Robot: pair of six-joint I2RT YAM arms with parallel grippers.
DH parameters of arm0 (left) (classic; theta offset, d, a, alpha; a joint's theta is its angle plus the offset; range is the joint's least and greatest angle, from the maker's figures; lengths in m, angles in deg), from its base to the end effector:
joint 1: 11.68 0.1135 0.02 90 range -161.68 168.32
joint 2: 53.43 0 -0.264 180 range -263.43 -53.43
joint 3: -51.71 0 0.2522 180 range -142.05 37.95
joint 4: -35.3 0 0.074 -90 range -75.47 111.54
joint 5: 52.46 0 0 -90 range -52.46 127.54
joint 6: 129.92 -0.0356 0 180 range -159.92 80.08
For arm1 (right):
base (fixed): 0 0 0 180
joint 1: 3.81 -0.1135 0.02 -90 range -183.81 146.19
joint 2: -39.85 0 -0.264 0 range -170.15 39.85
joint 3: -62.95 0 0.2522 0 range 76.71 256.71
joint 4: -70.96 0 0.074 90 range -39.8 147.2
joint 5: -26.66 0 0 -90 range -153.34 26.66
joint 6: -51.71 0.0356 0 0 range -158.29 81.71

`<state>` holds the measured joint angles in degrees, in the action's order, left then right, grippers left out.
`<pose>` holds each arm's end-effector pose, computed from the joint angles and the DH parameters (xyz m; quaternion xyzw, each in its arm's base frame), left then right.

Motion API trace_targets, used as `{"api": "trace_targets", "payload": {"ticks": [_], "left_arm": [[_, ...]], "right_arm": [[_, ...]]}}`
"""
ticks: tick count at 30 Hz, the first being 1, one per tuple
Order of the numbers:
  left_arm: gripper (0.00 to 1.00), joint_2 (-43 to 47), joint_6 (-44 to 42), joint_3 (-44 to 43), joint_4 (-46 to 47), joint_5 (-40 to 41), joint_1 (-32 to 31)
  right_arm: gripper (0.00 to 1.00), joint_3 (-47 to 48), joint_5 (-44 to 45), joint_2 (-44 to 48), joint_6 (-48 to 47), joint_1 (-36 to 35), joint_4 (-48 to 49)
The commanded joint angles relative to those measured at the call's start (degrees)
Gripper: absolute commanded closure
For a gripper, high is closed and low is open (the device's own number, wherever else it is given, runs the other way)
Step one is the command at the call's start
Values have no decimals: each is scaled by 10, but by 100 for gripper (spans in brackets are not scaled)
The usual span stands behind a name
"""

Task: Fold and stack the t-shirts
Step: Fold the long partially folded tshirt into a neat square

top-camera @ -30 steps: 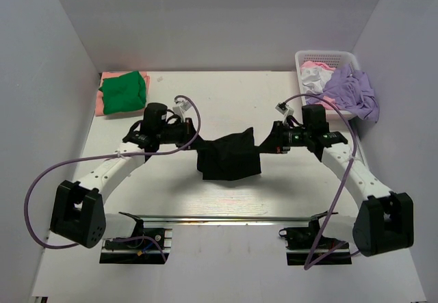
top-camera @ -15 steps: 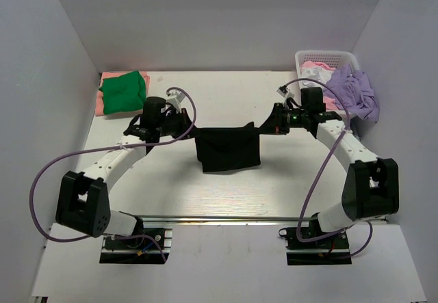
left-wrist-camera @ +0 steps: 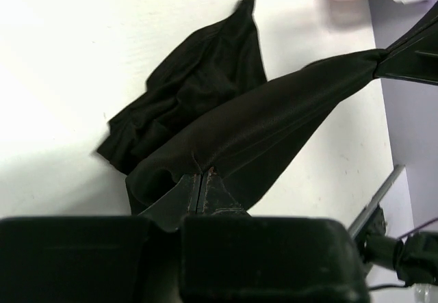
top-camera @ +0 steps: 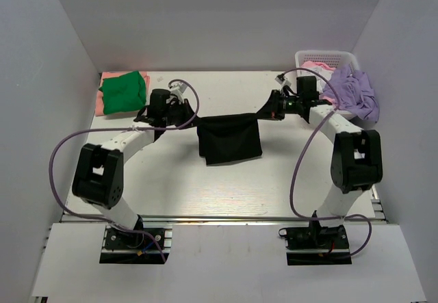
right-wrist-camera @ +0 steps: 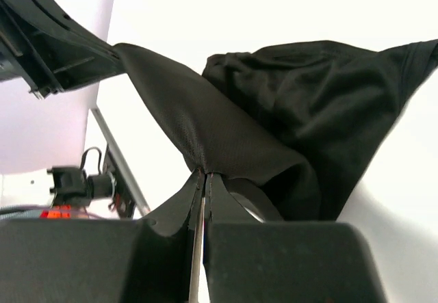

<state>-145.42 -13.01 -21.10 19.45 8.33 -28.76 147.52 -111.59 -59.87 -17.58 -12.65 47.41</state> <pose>0.3327 -0.1204 0.2342 0.0424 0.8653 -0.3747 0.3303 0.3756 0.0853 0.2467 -0.0909 0.8366 0.4570 0.2880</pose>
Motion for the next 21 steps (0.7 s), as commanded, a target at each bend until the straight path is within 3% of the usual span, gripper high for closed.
{"api": "trace_targets", "payload": {"ticks": [1, 10, 11, 12, 13, 14, 15, 16, 21], "left_arm": [[100, -35, 16, -33, 37, -7, 9], [99, -169, 22, -118, 77, 7, 35], [77, -186, 22, -132, 82, 6, 42], [56, -200, 22, -147, 82, -3, 42], [12, -227, 27, -177, 88, -8, 47], [1, -238, 27, -192, 77, -8, 47], [0, -245, 27, -223, 68, -15, 47], [0, -245, 22, -234, 54, -8, 47], [0, -211, 2, -234, 29, -1, 47]], "right_arm": [[100, 29, -12, -40, 30, 6, 81], [100, 166, 28, -184, 23, 9, 89], [100, 179, 29, -203, 19, 9, 92], [94, 191, 39, -216, 21, 8, 90], [73, 238, 48, -252, 15, 8, 76], [50, 252, 48, -265, 16, 9, 72], [22, 279, 73, -288, 20, 9, 62], [10, 302, 73, -294, 7, 8, 56], [10, 283, 85, -250, -20, 3, 20]]}}
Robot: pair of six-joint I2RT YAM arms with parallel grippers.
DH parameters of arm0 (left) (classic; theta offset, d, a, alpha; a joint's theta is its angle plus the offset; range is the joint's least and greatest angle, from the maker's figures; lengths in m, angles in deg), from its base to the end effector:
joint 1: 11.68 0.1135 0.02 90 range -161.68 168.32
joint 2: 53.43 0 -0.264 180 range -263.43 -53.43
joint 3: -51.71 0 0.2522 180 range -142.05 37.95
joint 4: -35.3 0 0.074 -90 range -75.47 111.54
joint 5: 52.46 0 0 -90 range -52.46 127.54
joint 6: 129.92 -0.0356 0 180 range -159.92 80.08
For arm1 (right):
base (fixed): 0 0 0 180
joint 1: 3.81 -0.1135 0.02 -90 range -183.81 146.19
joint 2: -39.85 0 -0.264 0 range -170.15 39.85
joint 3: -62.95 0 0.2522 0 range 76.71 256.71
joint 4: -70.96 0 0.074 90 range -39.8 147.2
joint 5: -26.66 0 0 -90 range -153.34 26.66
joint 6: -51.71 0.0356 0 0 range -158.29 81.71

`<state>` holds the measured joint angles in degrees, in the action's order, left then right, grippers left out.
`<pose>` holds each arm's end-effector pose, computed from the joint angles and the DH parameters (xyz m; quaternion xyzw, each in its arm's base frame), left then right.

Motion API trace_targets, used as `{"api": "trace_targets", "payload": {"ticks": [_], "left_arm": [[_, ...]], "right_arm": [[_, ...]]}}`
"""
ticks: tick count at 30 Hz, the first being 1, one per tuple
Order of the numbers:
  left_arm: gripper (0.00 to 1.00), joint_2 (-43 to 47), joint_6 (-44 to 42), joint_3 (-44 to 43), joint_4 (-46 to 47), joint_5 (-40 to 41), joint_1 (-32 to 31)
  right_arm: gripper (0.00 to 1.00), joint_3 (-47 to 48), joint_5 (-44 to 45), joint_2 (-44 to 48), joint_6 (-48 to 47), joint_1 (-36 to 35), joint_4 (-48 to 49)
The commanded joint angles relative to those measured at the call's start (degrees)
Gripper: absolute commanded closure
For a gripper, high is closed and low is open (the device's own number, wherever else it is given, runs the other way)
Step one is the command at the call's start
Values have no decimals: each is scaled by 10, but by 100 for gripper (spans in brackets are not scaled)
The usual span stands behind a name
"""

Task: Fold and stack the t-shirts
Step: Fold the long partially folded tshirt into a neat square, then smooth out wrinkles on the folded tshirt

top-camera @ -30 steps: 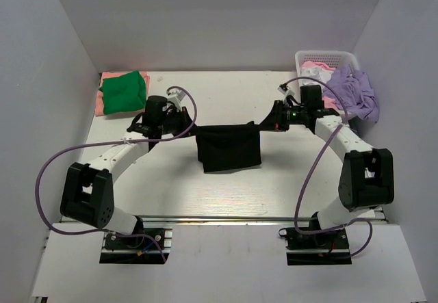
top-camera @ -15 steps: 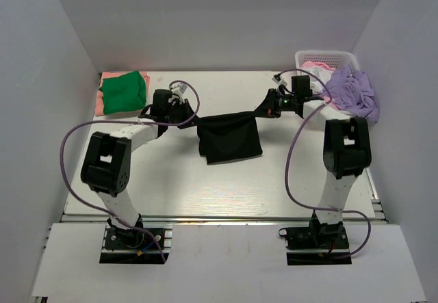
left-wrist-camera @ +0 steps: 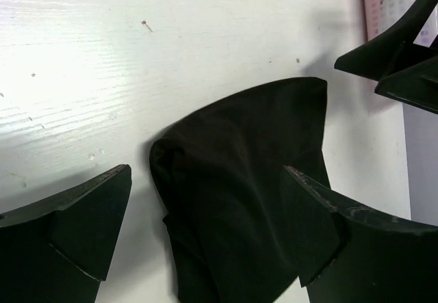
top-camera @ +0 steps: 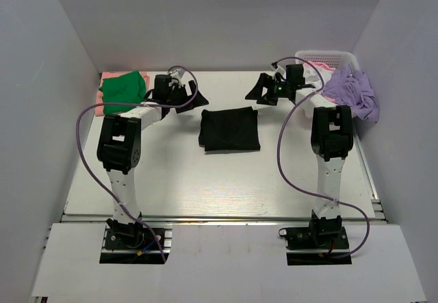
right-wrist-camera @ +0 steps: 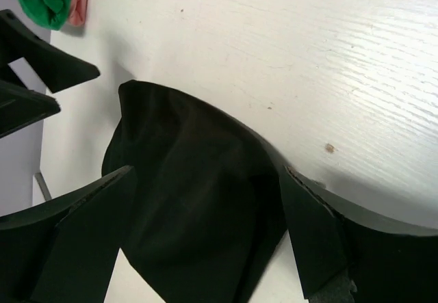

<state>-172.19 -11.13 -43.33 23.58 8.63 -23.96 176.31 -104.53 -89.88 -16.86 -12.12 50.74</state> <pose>0.4493 -0.1154 0.1825 -0.0103 0.8682 -0.3634 0.3378 0.5029 0.0971 0.1854 -0.0615 0.8488 0.4117 0.3259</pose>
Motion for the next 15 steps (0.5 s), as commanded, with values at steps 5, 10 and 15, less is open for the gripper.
{"api": "trace_targets", "payload": {"ticks": [5, 10, 15], "left_arm": [[0, 80, -43, 9, 6, -55, -27], [0, 54, -30, 16, 61, -101, -48], [0, -23, -19, -32, 67, -128, -54]], "right_arm": [[10, -106, 14, 137, -47, -11, -10], [10, -150, -20, 154, -32, -34, 24], [10, -138, -72, 106, 41, -49, 111]]}}
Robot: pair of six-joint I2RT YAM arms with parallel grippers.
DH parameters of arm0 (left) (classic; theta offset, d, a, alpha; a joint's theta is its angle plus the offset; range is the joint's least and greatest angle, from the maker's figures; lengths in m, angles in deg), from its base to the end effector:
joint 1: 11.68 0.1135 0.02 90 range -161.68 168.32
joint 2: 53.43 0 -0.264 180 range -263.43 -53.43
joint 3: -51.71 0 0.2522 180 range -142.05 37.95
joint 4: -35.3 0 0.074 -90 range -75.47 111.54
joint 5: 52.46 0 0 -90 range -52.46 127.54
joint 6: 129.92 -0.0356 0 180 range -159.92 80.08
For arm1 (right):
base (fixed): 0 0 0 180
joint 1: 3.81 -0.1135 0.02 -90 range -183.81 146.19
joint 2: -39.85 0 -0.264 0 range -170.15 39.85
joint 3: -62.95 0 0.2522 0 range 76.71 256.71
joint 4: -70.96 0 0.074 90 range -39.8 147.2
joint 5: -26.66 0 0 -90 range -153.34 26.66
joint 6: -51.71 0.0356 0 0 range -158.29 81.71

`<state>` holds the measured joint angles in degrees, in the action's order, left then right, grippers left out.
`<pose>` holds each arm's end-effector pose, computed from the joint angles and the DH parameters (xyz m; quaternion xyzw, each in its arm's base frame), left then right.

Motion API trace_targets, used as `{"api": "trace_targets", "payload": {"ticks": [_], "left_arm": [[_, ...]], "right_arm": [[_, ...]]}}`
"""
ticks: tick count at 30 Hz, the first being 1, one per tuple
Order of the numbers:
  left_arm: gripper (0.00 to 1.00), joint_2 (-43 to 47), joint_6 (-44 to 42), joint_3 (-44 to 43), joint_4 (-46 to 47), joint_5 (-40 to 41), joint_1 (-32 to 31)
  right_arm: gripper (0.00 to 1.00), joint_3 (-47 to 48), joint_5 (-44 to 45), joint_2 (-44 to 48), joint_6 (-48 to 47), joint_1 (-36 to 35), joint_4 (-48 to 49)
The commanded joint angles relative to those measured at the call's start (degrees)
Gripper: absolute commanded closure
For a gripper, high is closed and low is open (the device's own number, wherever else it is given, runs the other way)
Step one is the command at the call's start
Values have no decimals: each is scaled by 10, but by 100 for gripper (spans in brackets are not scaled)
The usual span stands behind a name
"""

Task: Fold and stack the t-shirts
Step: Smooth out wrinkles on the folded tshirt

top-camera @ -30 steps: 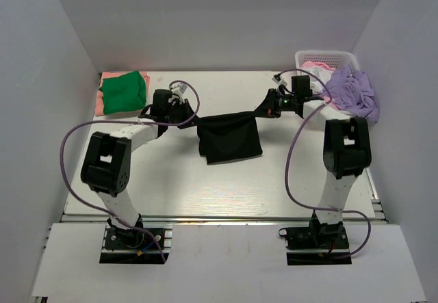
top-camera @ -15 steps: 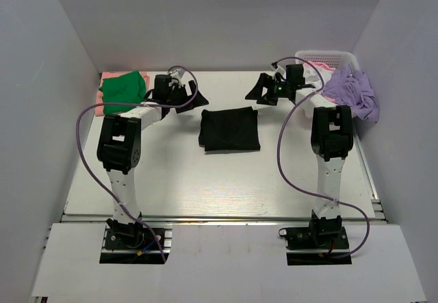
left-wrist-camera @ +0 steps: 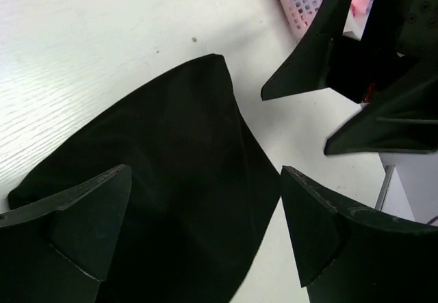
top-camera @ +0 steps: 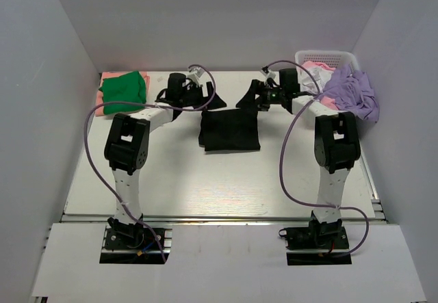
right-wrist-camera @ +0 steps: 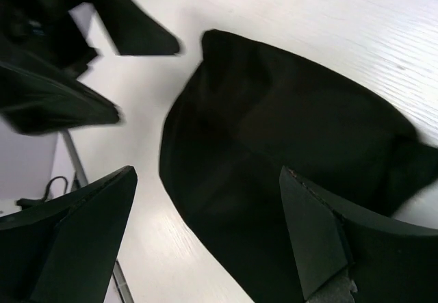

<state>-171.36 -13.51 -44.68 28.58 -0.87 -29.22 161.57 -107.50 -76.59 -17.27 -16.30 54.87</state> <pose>0.4396 -0.1621 0.2059 0.1056 0.8212 -0.4431 0.3437 0.4440 0.1238 0.2172 -0.1154 0.8287 0.4433 0.3215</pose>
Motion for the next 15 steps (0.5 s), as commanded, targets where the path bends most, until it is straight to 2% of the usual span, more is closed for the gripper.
{"api": "trace_targets", "payload": {"ticks": [1, 3, 4, 7, 9, 13, 14, 15], "left_arm": [[0, -39, 12, -18, 23, -33, -1], [0, -50, 12, -18, 32, -33, -1], [0, -56, 12, -18, 32, -26, -1], [0, -75, 17, -7, 40, -21, 5], [0, -82, 17, 1, 40, -21, 10], [0, -87, -10, 14, 16, -5, 15], [0, -87, -28, 14, -19, 10, 15], [0, -87, -29, 14, -37, 11, 15]], "right_arm": [[10, 14, -46, -36, 54, -10, 92], [10, 24, -49, -65, 101, -8, 107], [10, 22, -47, -71, 112, -8, 145], [10, -5, -11, -102, 193, 1, 201], [10, -35, 20, -120, 215, 11, 224], [10, -60, 89, -145, 263, 28, 221], [10, -61, 100, -148, 264, 33, 192], [10, -72, 101, -148, 264, 35, 207]]}}
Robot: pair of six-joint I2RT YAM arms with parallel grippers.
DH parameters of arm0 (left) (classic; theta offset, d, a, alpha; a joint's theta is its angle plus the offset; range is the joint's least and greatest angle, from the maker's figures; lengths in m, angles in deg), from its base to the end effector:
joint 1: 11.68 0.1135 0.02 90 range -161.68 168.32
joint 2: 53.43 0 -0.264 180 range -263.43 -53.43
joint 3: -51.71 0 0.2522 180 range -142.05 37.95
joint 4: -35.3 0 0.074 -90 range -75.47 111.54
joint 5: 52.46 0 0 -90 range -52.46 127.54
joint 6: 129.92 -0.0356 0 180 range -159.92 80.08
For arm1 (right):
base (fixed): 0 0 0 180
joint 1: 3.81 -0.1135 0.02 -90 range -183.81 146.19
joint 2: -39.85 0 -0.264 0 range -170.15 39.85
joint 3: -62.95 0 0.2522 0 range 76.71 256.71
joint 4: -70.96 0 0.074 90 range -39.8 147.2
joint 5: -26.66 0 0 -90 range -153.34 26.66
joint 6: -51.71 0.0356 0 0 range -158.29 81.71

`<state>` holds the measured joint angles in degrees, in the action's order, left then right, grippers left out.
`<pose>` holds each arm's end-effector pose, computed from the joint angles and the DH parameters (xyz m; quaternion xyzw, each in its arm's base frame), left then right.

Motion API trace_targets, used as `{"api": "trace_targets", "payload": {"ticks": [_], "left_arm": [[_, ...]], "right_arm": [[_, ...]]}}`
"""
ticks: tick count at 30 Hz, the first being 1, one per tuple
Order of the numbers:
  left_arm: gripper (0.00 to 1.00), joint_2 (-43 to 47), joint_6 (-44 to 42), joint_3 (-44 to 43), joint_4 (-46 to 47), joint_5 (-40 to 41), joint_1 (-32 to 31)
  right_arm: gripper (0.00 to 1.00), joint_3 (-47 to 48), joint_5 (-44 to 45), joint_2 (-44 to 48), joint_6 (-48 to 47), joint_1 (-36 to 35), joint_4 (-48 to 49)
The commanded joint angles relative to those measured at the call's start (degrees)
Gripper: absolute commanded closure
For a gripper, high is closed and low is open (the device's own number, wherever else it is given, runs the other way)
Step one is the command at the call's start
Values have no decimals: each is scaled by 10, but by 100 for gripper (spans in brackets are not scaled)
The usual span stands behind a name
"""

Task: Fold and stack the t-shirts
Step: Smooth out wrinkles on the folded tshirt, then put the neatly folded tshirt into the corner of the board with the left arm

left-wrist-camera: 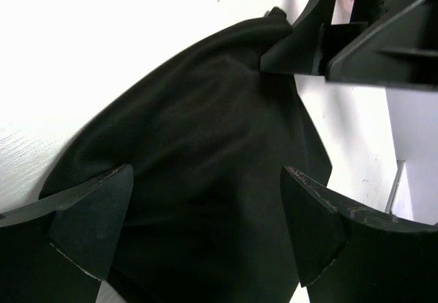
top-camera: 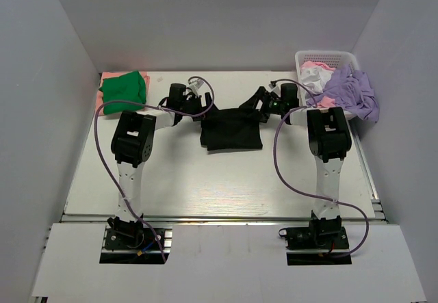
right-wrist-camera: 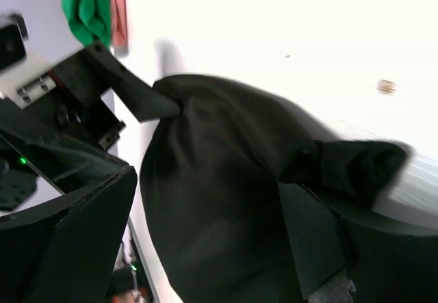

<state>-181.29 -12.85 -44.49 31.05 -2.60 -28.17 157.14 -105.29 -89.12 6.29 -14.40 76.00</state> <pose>0.4525 -0.1579 0.1302 0.0782 0.8474 -0.4423 0.2832 0.4679 0.1117 0.1250 0.0642 0.8248 0.4914 0.2721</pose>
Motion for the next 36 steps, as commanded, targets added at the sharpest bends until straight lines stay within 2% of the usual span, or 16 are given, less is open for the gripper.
{"api": "trace_targets", "payload": {"ticks": [1, 4, 8, 10, 12, 15, 17, 20, 25, 28, 36], "left_arm": [[0, 12, -54, 6, -79, 34, 10], [0, 17, -73, 6, -102, 39, 10], [0, 30, -79, -27, -91, 12, 10], [0, 44, -79, -54, -85, 16, 4], [0, 51, -79, -89, -106, 65, -1], [0, 51, -79, -140, -154, 104, -1], [0, 77, -71, -140, -187, 130, -1], [0, 111, -59, -71, -181, 148, -6], [0, 117, -42, -29, -218, 163, -6], [0, 117, -42, 1, -218, 139, -17], [0, 123, -42, 40, -213, 147, -40]], "right_arm": [[10, -38, 81, -14, 35, 16, 6], [10, -16, 103, -7, -10, 15, -52], [10, 20, 59, 22, -88, 10, -53], [10, 62, 43, 29, -114, 7, -104], [10, 100, 43, 48, -159, 3, -159], [10, 97, 57, 82, -199, -6, -178], [10, 96, 76, 111, -209, -12, -211], [10, 66, 120, 153, -232, -19, -221], [10, -53, 177, 251, -223, -20, -211], [10, -103, 229, 306, -222, -16, -221], [10, -197, 241, 406, -226, -15, -233]]}}
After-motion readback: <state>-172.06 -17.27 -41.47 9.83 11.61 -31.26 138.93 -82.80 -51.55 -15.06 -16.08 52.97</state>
